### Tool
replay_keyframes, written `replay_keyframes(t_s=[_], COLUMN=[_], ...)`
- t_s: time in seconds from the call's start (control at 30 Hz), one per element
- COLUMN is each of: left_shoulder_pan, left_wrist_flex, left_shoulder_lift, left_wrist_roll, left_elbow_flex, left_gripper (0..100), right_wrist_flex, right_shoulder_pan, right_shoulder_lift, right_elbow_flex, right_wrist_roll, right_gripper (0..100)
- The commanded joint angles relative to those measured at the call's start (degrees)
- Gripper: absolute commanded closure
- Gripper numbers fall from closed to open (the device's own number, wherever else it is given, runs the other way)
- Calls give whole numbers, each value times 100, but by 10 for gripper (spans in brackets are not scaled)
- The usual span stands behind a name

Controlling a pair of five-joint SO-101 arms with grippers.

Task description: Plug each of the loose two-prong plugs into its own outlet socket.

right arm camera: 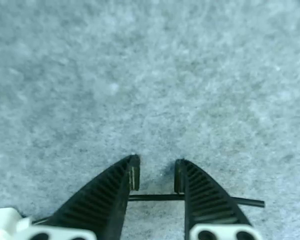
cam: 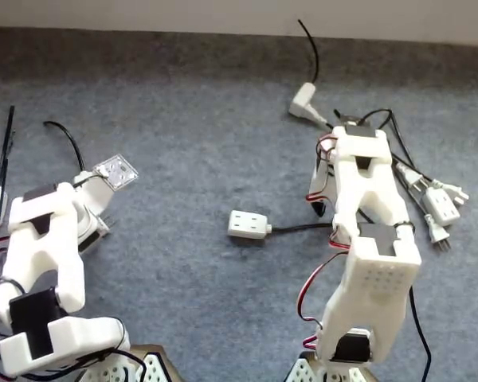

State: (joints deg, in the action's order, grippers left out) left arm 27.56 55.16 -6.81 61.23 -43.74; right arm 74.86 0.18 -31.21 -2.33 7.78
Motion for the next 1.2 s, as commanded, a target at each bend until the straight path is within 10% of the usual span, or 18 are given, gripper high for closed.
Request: replay_keyframes(t_s=[0.0,0.27,0.63,1.17], left_shoulder_pan=[-136,-356,-725,-884], left_wrist_flex=[730,2418,932,545], left_shoulder_lift=[-84,-22,-66,-48], left_wrist_roll=[-44,668,985,703], left_elbow_flex=[453,998,-198,215], left_gripper=[955,955,783,804], right_wrist_flex=[-251,-251,-251,-251], right_shoulder_pan=[-66,-66,-66,-66], right_shoulder_lift=[-57,-57,-57,-57], right_elbow_flex=[-4,-4,-4,-4], right_wrist_roll=[26,26,26,26], right_gripper=[875,875,875,875])
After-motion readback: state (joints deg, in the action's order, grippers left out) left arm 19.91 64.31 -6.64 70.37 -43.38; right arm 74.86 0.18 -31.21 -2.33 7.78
